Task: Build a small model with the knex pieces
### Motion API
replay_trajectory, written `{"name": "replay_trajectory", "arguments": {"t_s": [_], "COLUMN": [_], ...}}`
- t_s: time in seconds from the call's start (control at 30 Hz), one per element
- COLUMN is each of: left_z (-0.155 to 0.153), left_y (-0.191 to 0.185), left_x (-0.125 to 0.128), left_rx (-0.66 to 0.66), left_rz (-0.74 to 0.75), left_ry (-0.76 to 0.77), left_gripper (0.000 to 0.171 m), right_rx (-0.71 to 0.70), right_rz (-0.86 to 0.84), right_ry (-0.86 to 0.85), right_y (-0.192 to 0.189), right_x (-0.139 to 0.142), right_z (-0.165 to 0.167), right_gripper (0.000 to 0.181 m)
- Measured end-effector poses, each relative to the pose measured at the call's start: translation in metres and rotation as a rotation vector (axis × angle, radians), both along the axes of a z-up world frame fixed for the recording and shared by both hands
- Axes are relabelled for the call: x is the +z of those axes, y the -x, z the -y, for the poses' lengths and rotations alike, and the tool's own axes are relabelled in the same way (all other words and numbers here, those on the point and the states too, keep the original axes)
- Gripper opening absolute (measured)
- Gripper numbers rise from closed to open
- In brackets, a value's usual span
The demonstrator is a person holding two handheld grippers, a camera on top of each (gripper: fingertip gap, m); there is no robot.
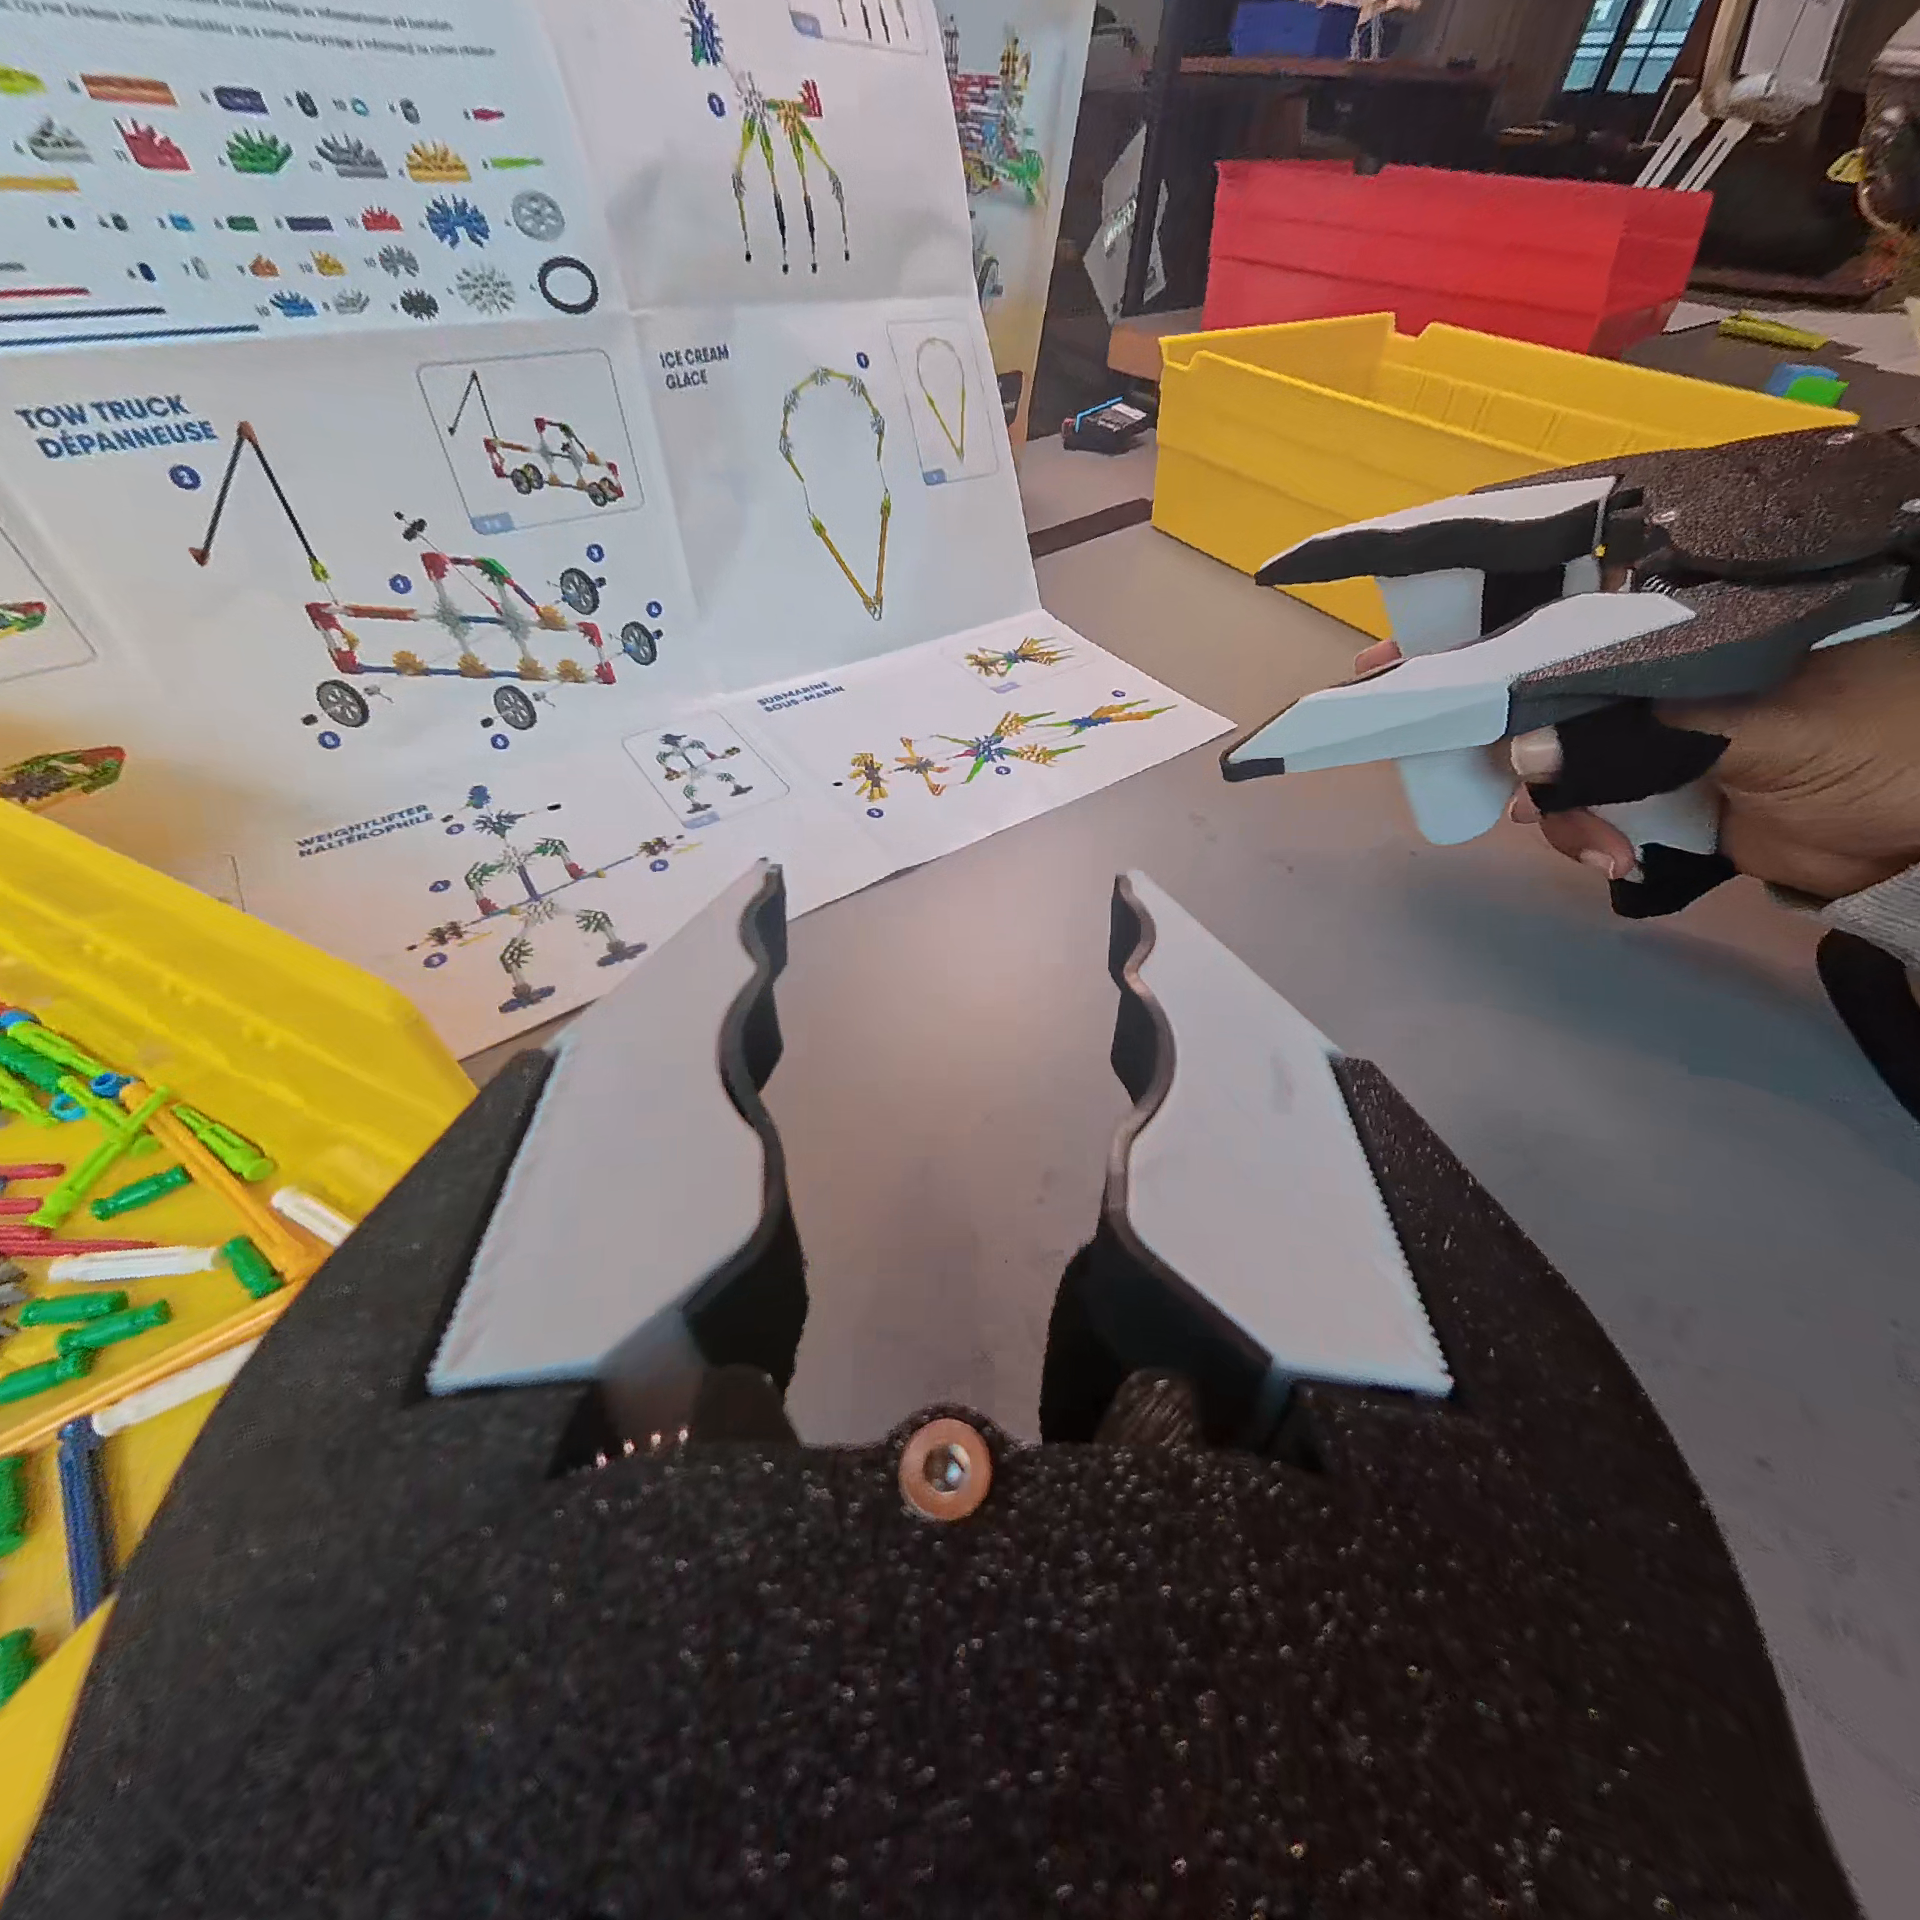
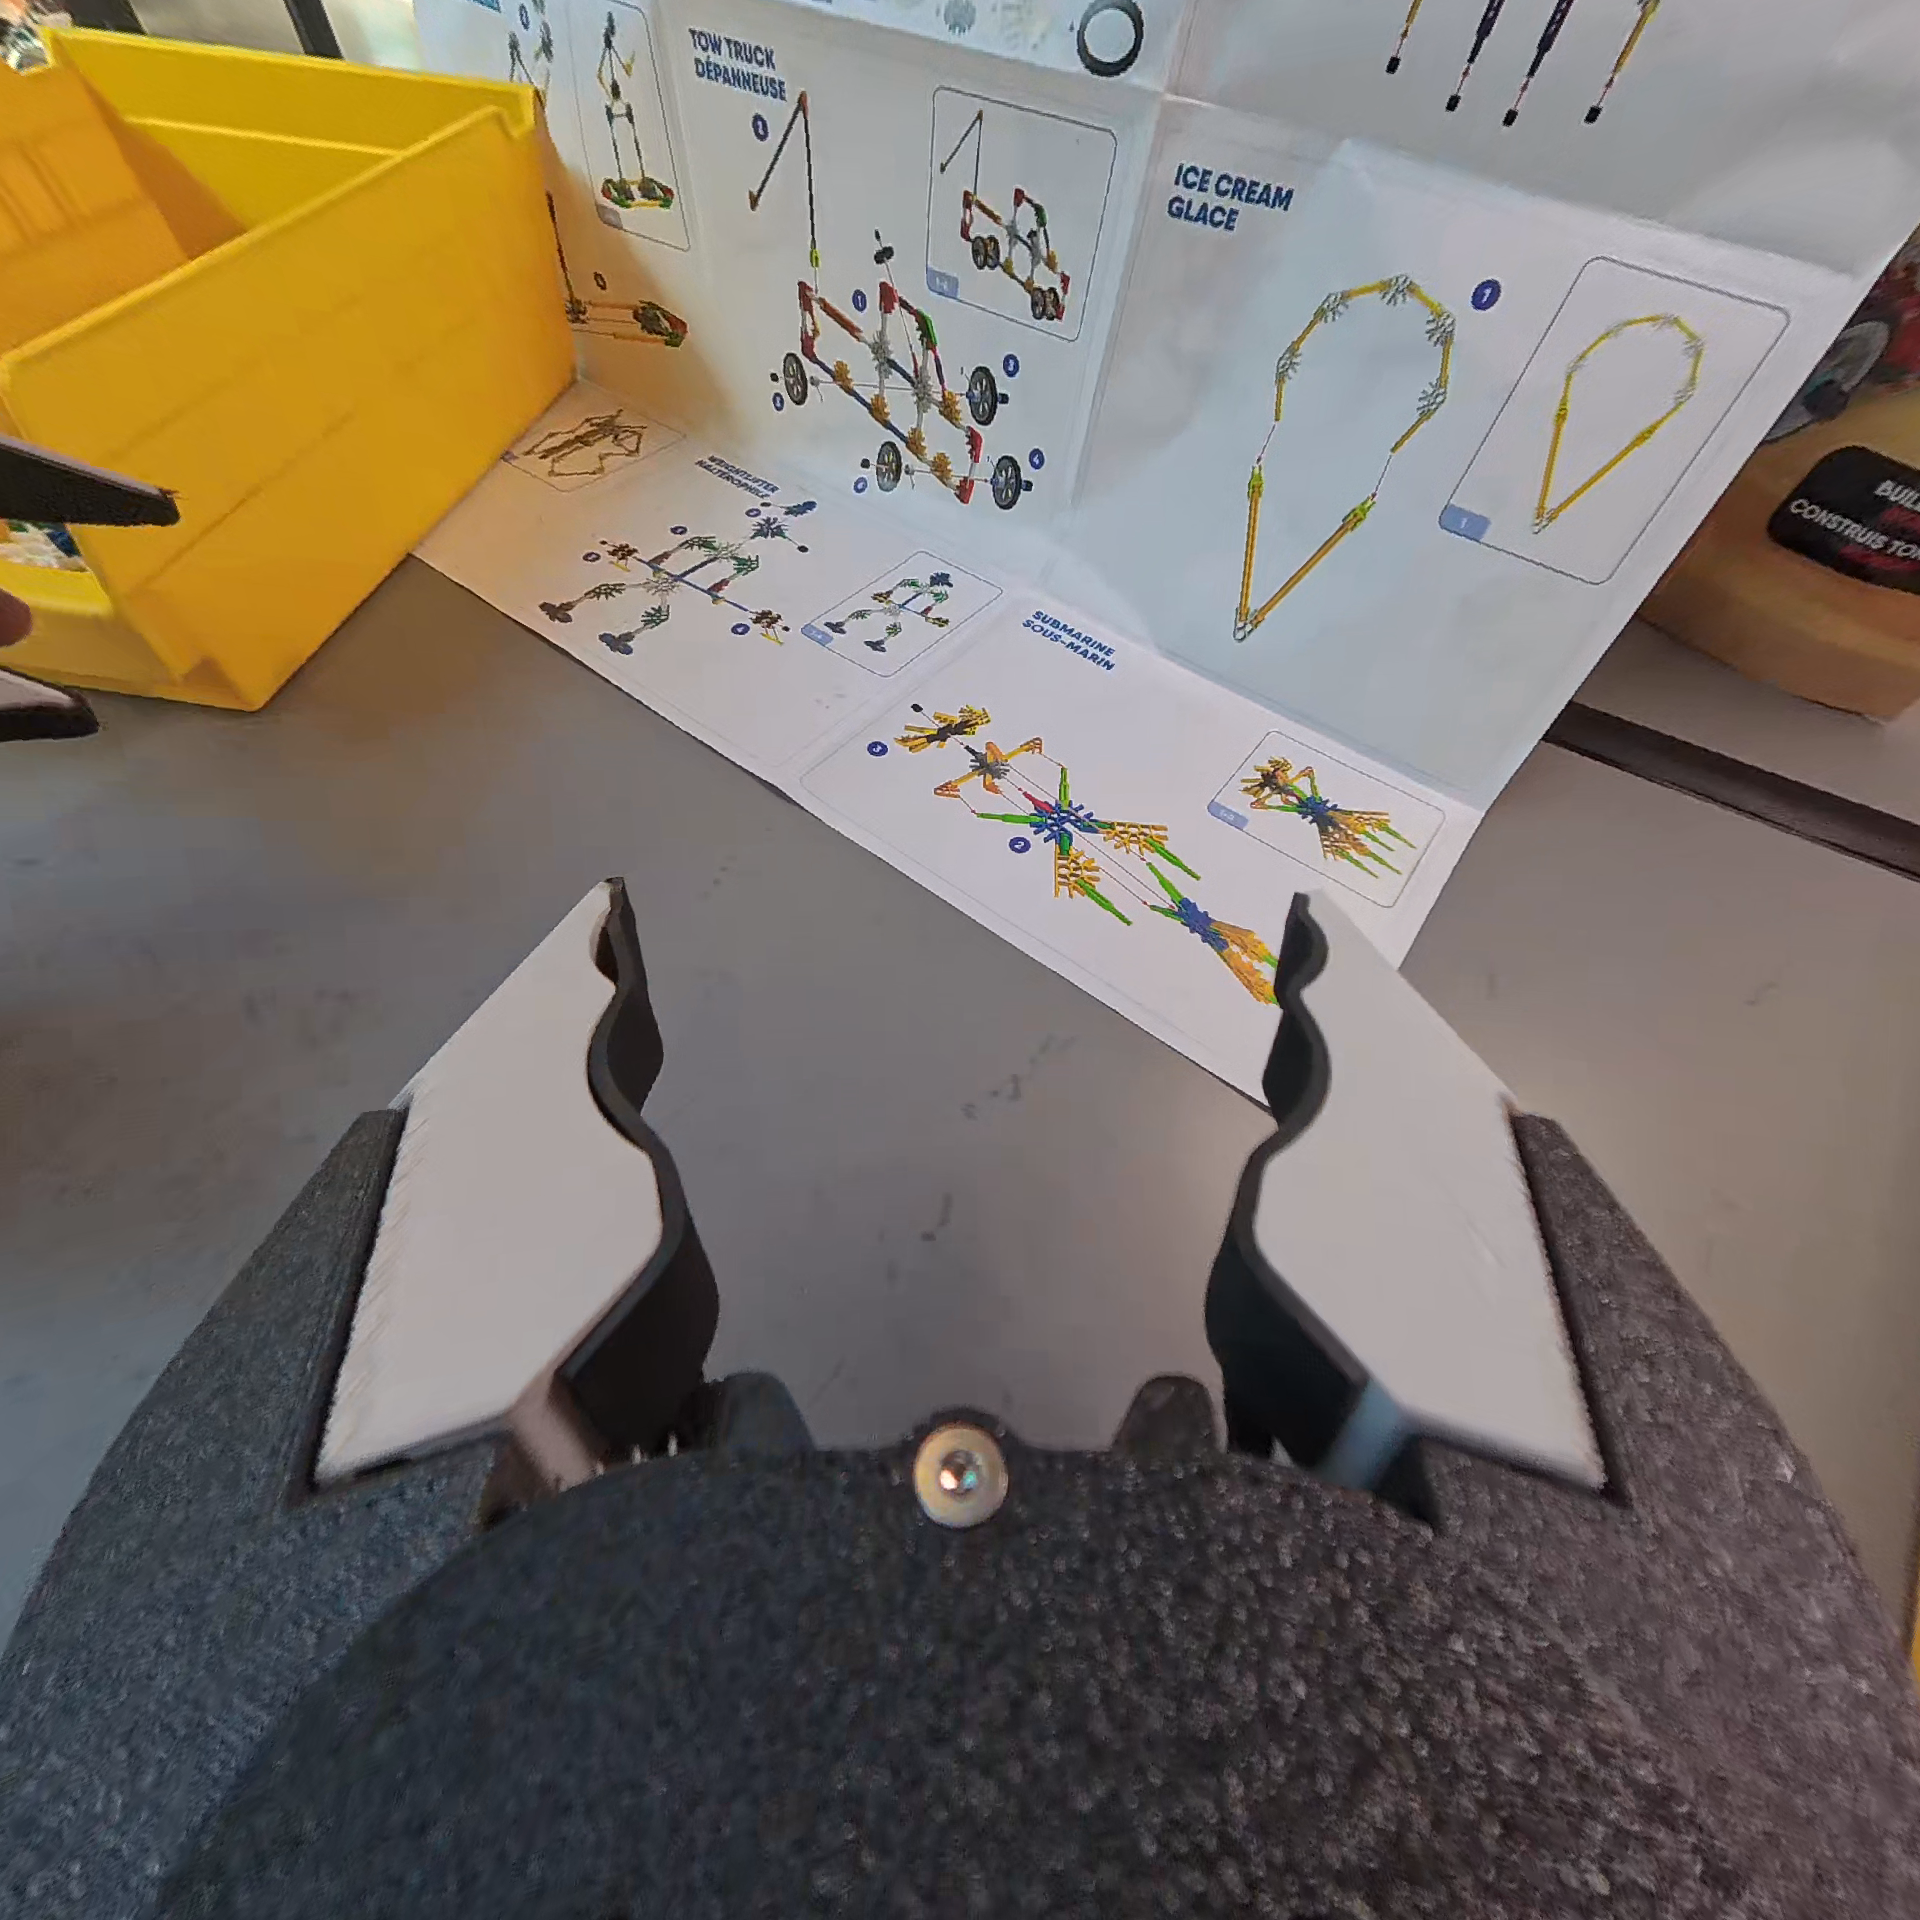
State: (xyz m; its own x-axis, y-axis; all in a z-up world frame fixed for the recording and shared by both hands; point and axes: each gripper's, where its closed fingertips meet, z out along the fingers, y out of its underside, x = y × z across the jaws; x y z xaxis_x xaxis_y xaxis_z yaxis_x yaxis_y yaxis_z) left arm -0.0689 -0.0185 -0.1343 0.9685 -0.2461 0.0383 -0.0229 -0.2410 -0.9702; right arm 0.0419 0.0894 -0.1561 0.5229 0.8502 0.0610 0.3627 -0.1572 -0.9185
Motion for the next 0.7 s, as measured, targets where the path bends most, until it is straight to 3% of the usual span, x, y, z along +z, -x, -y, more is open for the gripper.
{"name": "replay_trajectory", "arguments": {"t_s": [0.2,0.7], "left_z": [0.005,0.008], "left_y": [0.005,0.001], "left_x": [-0.016,-0.015], "left_rx": [0.027,-0.043], "left_rz": [0.001,0.008], "left_ry": [0.028,0.008], "left_gripper": [0.067,0.077], "right_rx": [0.013,0.040], "right_rz": [0.025,0.058], "right_ry": [-0.005,0.054], "right_y": [0.003,0.005], "right_x": [-0.005,-0.019], "right_z": [0.002,0.003], "right_gripper": [0.122,0.121]}}
